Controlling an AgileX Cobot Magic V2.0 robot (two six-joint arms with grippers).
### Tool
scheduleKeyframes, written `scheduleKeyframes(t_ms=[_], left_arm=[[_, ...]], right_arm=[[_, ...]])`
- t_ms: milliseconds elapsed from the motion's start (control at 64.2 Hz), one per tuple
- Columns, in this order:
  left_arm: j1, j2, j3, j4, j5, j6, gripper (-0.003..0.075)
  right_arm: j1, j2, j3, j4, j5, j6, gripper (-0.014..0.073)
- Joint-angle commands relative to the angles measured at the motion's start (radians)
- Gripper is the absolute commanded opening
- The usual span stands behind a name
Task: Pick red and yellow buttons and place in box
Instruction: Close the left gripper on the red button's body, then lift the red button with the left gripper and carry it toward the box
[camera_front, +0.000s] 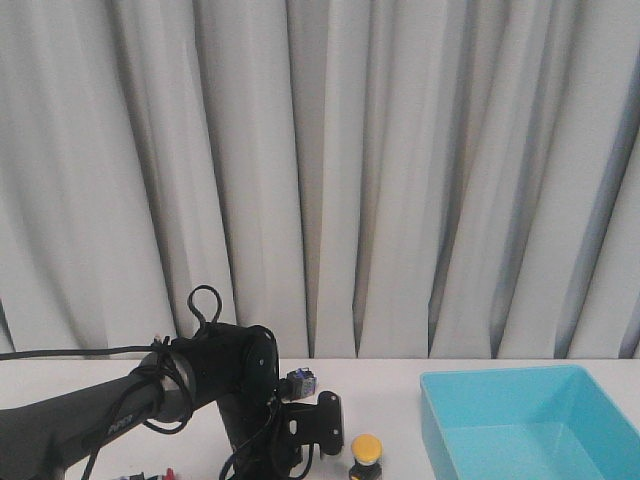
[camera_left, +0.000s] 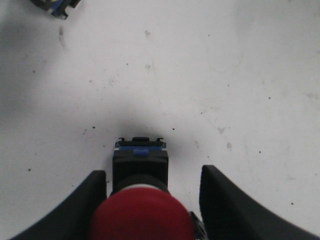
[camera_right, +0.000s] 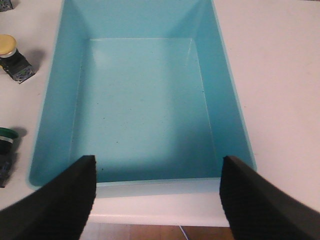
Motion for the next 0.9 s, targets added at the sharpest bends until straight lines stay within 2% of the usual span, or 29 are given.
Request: scheduleKeyframes(t_ms=[0, 265, 639, 888], left_arm=[[0.002, -0.061, -0.027, -0.024, -0.007, 0.0, 0.032], [0.002, -0.075, -0.027, -0.024, 0.005, -0.002, 0.023], [-0.005, -0.206, -0.027, -0.024, 0.017, -0.011, 0.023], [-0.076, -0.314, -0.027, -0.024, -0.068, -0.078, 0.023]], right_arm=[[-0.006, 0.006, -0.033, -0.006, -0.055, -0.009, 0.052], [-0.006, 0.006, -0.033, -0.006, -0.055, -0.009, 0.052], [-0.006, 0.006, -0.033, -0.006, -0.055, -0.009, 0.052], [-0.006, 0.006, -0.033, -0.006, -0.055, -0.009, 0.052]])
